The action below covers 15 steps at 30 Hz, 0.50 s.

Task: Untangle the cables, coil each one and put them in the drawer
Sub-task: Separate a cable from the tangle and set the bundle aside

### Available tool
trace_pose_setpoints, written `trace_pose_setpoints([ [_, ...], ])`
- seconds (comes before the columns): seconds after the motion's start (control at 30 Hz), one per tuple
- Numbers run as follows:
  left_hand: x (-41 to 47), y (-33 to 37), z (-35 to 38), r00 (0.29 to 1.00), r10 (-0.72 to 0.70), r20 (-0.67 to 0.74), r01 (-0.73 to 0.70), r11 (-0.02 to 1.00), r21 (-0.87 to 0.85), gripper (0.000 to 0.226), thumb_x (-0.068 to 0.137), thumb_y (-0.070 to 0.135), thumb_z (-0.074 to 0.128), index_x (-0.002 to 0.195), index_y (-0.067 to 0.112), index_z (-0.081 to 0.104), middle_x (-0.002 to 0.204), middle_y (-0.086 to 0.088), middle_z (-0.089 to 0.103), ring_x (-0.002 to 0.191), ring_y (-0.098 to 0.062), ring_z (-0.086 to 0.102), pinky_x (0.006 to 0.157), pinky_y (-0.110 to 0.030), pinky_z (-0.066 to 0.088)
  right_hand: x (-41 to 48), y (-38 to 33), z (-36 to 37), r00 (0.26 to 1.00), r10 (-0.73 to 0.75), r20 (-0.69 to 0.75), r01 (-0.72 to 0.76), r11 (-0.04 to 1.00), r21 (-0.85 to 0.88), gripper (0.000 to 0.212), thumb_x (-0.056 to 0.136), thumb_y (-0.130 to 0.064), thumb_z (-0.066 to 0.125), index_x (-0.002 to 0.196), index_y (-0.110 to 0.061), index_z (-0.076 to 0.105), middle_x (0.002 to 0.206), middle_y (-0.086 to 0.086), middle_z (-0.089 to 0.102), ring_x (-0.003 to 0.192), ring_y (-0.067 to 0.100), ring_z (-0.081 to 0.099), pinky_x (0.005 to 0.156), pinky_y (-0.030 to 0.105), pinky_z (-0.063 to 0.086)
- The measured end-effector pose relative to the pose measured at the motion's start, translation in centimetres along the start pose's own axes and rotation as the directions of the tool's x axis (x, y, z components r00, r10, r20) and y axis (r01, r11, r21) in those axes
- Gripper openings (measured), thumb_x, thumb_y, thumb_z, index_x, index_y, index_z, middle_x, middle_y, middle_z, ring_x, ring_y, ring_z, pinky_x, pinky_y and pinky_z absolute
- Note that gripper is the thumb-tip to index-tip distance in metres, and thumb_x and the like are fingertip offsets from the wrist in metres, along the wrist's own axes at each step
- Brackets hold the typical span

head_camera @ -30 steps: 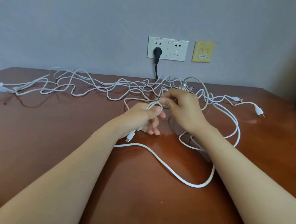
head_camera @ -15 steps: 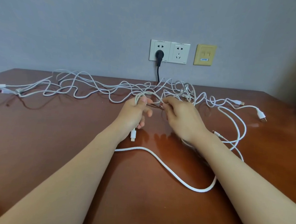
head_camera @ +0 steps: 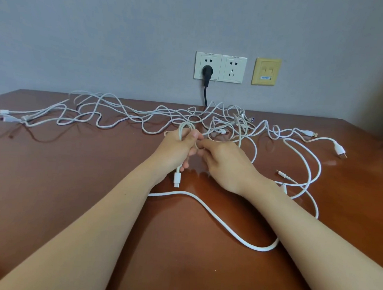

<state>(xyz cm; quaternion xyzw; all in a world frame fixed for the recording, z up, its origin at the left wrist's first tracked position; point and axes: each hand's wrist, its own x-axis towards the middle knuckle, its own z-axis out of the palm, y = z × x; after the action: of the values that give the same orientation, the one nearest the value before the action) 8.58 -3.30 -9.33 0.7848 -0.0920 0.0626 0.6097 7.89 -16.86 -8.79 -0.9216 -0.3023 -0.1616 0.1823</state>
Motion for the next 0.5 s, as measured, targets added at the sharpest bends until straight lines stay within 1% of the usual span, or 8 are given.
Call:
trace_pose_setpoints([
  [0.07,0.0,0.1,0.3,0.999,0.027,-0.032,-0.024,0.995,0.098,0.029,0.102,0.022,0.032,0.079,0.021,0.050,0.057,0.002,0.042,0.033,-0.002,0.042,0.038,-0.014,0.038,0.0,0.0,0.0,1.000,-0.009,0.004,0.009,0.997,-0.071,0.024,0.098,-0.024,0.037,0.113,-0.014,0.054,0.106,0.009,0.063,0.098,0.034,0.055,0.066,0.031,0.031],
  [0.1,0.1,0.0,0.5,0.998,0.040,-0.051,-0.035,0.993,0.109,0.030,0.102,0.021,0.032,0.077,0.021,0.049,0.060,0.001,0.043,0.040,-0.003,0.047,0.043,-0.015,0.043,0.0,0.0,0.0,1.000,-0.004,0.002,0.004,0.996,-0.091,0.024,0.098,-0.026,0.037,0.113,-0.015,0.053,0.108,0.009,0.063,0.100,0.034,0.054,0.067,0.030,0.029],
  [0.17,0.3,-0.2,0.7,0.996,0.044,-0.077,-0.037,0.995,0.089,0.031,0.101,0.020,0.035,0.074,0.023,0.050,0.067,0.001,0.049,0.065,-0.013,0.055,0.067,-0.027,0.054,0.1,-0.1,-0.2,1.000,0.009,-0.003,-0.009,0.992,-0.122,0.024,0.097,-0.028,0.038,0.112,-0.015,0.052,0.108,0.010,0.062,0.102,0.035,0.054,0.067,0.030,0.027],
  [0.23,0.5,-0.5,0.7,0.997,0.011,-0.071,-0.008,0.999,0.040,0.033,0.101,0.021,0.036,0.073,0.025,0.052,0.074,0.001,0.053,0.082,-0.022,0.056,0.092,-0.043,0.050,0.1,-0.2,-0.2,1.000,0.006,-0.016,-0.008,0.990,-0.143,0.024,0.097,-0.030,0.040,0.110,-0.015,0.053,0.105,0.010,0.063,0.101,0.035,0.055,0.067,0.030,0.028],
  [0.27,0.6,-0.5,0.8,0.997,-0.013,-0.071,0.012,1.000,-0.006,0.034,0.101,0.021,0.035,0.073,0.024,0.054,0.075,0.001,0.054,0.083,-0.023,0.055,0.096,-0.046,0.047,0.1,-0.2,-0.1,1.000,0.002,-0.024,-0.005,0.990,-0.143,0.024,0.097,-0.031,0.041,0.109,-0.015,0.053,0.104,0.010,0.064,0.101,0.034,0.055,0.068,0.030,0.029],
  [0.33,0.4,-0.2,0.8,0.994,-0.086,-0.070,0.073,0.983,-0.170,0.034,0.102,0.021,0.034,0.075,0.019,0.055,0.077,-0.003,0.057,0.077,-0.021,0.054,0.088,-0.040,0.048,0.2,-0.2,0.1,0.999,0.004,-0.041,-0.009,0.994,-0.110,0.022,0.097,-0.033,0.042,0.105,-0.016,0.053,0.101,0.008,0.065,0.100,0.033,0.056,0.069,0.030,0.032],
  [0.43,0.0,0.8,0.8,0.987,-0.152,0.044,0.154,0.861,-0.485,0.037,0.103,0.026,0.029,0.074,0.013,0.049,0.090,-0.007,0.068,0.075,-0.019,0.057,0.063,-0.024,0.049,0.3,-0.2,0.2,0.998,0.029,-0.049,-0.030,0.999,-0.039,0.022,0.097,-0.036,0.042,0.099,-0.017,0.053,0.092,0.002,0.061,0.099,0.030,0.055,0.070,0.032,0.034],
  [0.5,0.0,1.0,0.6,0.984,-0.136,0.115,0.178,0.762,-0.622,0.041,0.103,0.031,0.024,0.072,0.014,0.045,0.096,0.002,0.073,0.071,-0.015,0.056,0.062,-0.022,0.042,0.2,-0.2,0.1,0.998,0.031,-0.056,-0.032,0.999,-0.010,0.022,0.098,-0.036,0.040,0.098,-0.018,0.052,0.088,0.004,0.058,0.096,0.032,0.055,0.069,0.032,0.034],
])
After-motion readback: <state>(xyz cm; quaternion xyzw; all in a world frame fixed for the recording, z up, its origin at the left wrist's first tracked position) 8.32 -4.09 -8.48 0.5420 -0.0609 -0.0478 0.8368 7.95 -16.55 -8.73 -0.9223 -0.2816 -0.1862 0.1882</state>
